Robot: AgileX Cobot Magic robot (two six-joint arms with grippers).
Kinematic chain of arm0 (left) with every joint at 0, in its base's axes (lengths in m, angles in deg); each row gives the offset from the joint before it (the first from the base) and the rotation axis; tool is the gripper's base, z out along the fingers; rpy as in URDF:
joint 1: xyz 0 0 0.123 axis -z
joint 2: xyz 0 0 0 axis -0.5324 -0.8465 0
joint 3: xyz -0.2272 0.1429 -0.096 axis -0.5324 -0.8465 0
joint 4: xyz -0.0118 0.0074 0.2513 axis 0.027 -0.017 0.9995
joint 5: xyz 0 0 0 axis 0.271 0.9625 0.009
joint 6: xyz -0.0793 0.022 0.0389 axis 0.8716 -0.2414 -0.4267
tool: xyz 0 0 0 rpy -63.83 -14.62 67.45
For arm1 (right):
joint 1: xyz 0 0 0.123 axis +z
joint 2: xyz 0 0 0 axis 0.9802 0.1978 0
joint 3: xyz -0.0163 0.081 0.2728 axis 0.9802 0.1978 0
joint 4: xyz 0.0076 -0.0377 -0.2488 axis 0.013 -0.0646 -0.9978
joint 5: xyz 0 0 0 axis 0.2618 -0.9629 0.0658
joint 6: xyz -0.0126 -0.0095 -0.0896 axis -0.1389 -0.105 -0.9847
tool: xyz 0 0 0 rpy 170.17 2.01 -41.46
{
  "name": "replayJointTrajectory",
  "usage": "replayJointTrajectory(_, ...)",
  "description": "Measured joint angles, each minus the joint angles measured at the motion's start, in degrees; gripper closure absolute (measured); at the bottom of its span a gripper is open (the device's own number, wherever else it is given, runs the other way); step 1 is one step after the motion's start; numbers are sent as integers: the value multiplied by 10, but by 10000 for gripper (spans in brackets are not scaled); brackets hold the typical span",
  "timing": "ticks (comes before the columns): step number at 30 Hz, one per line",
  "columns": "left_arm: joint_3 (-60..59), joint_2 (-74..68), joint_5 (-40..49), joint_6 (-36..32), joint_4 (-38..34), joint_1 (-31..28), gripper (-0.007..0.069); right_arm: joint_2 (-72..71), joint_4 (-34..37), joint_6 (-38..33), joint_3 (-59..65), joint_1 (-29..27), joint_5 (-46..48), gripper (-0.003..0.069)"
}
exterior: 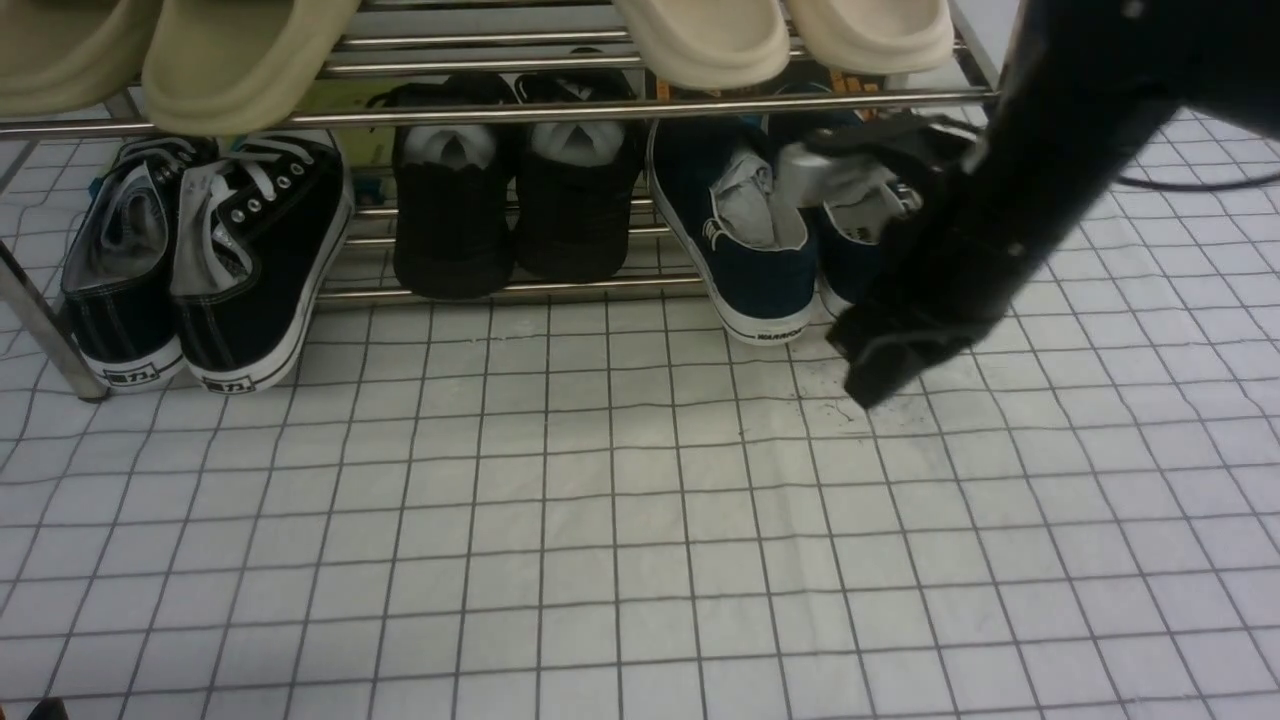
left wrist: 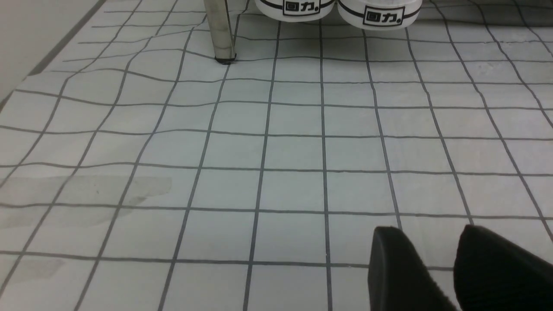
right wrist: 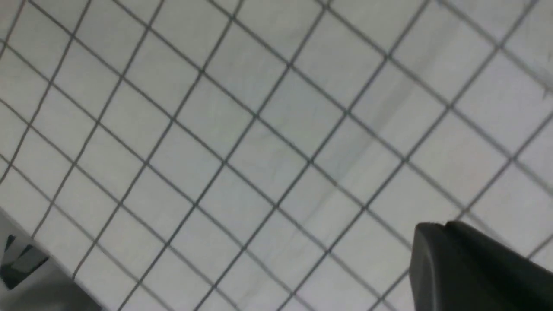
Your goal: Take the shoes off the shelf with your hand from the white checkered tablecloth.
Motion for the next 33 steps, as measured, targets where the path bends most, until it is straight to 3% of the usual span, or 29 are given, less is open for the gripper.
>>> replayJointTrajectory(6,0,0,0,0,0,0,384,77,-56,15,-139,31,3,531)
replayJointTrajectory(9,0,0,0,0,0,0,384,100,-78,17,-174,39,-12,428)
replayJointTrajectory(10,0,0,0,0,0,0,384,107,-83,16,-178,40,-35,361)
replayJointTrajectory(11,0,0,0,0,0,0,384,108,-85,16,-179,40,-38,352)
replayJointTrajectory(14,0,0,0,0,0,0,384,115,-102,0,-180,40,-94,207)
replayJointTrajectory(16,0,0,0,0,0,0,384,117,-104,-3,-182,40,-108,172)
replayJointTrajectory(17,0,0,0,0,0,0,384,122,-108,-4,-182,40,-130,118)
replayJointTrajectory(20,0,0,0,0,0,0,384,132,-111,-4,-183,40,-154,78)
replayJointTrajectory(23,0,0,0,0,0,0,384,150,-122,-5,-183,40,-170,75)
replayJointTrajectory(27,0,0,0,0,0,0,384,177,-146,-5,-183,40,-189,123)
replayJointTrajectory(31,0,0,0,0,0,0,384,188,-163,-5,-183,40,-196,258)
replayJointTrajectory(33,0,0,0,0,0,0,384,188,-161,-5,-183,41,-190,364)
